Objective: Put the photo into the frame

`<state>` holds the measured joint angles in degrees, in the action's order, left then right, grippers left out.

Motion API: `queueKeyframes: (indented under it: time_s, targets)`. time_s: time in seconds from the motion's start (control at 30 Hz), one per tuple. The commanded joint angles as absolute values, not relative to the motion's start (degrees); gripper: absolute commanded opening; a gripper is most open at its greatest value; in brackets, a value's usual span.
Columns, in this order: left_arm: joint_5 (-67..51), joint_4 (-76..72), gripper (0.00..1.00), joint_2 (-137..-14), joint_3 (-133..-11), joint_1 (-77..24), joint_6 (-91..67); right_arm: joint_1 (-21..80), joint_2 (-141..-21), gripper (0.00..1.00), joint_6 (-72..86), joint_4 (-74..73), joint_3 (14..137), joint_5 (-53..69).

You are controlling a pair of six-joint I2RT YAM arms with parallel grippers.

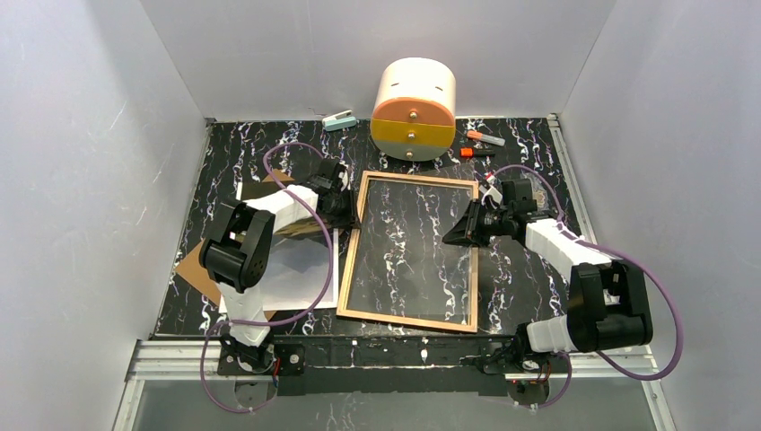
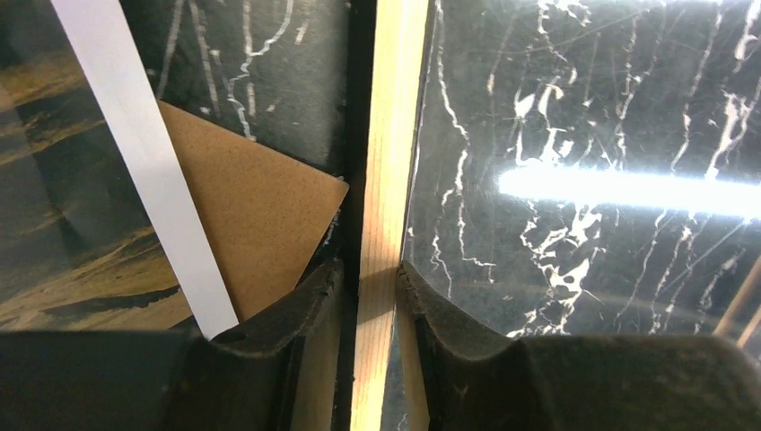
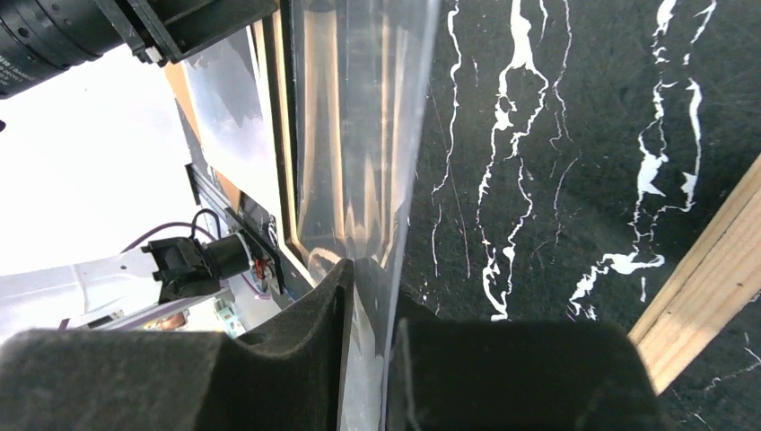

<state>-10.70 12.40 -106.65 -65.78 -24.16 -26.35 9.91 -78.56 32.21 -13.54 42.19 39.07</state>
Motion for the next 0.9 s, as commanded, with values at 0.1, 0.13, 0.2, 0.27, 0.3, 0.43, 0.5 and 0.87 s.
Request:
queueKeyframes:
  time_s: [0.1, 0.13, 0.2, 0.27, 0.3, 0.43, 0.5, 0.87]
  targets:
    - [5.71, 21.90, 0.25, -108.16, -65.58, -21.57, -27.40, 11.53, -78.43, 0.23, 35.51, -6.90, 41.10, 43.13]
    - [5.97, 22.17, 0.26, -108.05, -65.59, -21.08, -27.69, 11.77, -78.52, 0.25, 35.77, -6.38, 40.89, 43.15]
    - [4.45, 22.09, 0.27, -107.69, -65.65, -20.59, -27.30, 12.21, -78.46, 0.32, 36.49, -4.40, 39.93, 43.68]
    - [1.19, 21.20, 0.29, -107.19, -65.46, -20.59, -26.30, 12.35, -77.84, 0.39, 38.12, -0.81, 38.13, 43.83]
    - [-1.08, 20.63, 0.31, -106.84, -65.12, -20.50, -25.95, 12.36, -77.53, 0.41, 39.09, 1.40, 37.23, 43.96]
    - [-9.76, 19.21, 0.36, -105.40, -65.18, -20.48, -25.50, 12.38, -76.43, 0.45, 42.92, 7.82, 33.94, 45.46]
    - [-12.25, 19.17, 0.37, -105.08, -65.95, -20.48, -25.56, 12.39, -75.74, 0.45, 45.65, 11.82, 31.91, 46.06]
    - [-11.45, 21.71, 0.46, -101.34, -68.10, -20.48, -26.46, 12.55, -72.16, 0.11, 51.40, 21.09, 26.43, 44.04]
